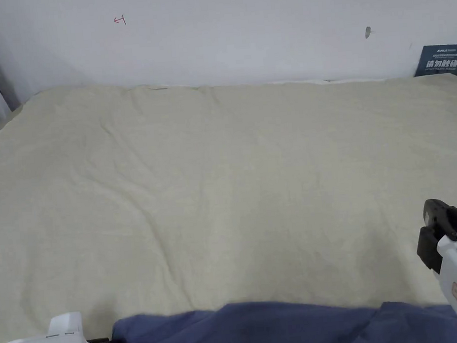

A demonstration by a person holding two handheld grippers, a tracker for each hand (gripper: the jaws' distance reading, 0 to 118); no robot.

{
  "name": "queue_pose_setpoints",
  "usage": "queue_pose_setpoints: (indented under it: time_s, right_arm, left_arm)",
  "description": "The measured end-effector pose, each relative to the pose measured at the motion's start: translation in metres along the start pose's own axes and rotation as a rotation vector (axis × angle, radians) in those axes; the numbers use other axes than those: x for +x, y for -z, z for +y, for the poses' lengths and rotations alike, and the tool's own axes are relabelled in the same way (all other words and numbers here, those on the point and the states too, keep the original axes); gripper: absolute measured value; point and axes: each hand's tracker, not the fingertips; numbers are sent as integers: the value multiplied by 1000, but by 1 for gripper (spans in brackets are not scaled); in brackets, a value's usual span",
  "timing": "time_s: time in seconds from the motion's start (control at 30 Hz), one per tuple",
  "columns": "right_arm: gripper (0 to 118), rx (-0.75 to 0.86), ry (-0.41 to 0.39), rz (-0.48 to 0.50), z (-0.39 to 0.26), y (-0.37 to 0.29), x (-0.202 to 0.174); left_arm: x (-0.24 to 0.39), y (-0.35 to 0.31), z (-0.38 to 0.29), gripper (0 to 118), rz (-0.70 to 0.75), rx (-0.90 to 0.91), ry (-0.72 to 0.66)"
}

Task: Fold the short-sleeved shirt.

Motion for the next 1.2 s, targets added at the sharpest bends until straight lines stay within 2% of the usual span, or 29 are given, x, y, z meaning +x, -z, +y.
queue_pose_setpoints:
  time_s: [0.2, 0.67, 0.83, 1.1, 1.2]
  right_arm:
    - [2, 22, 4, -3, 7, -8, 8]
    - [2, 62, 27, 5, 14, -19, 23]
    - [2, 66, 32, 12, 14, -24, 28]
    - [2, 80, 42, 11, 14, -36, 42]
    - [2, 83, 40, 7, 13, -41, 48]
  left_arm:
    - [21, -22, 7, 6, 39, 28, 78]
    - [0, -89, 17, 5, 158, 97, -20]
    - [47, -83, 14, 5, 83, 93, -20]
    - [167, -44, 5, 5, -42, 12, 108]
    - [192, -15, 5, 4, -70, -23, 142]
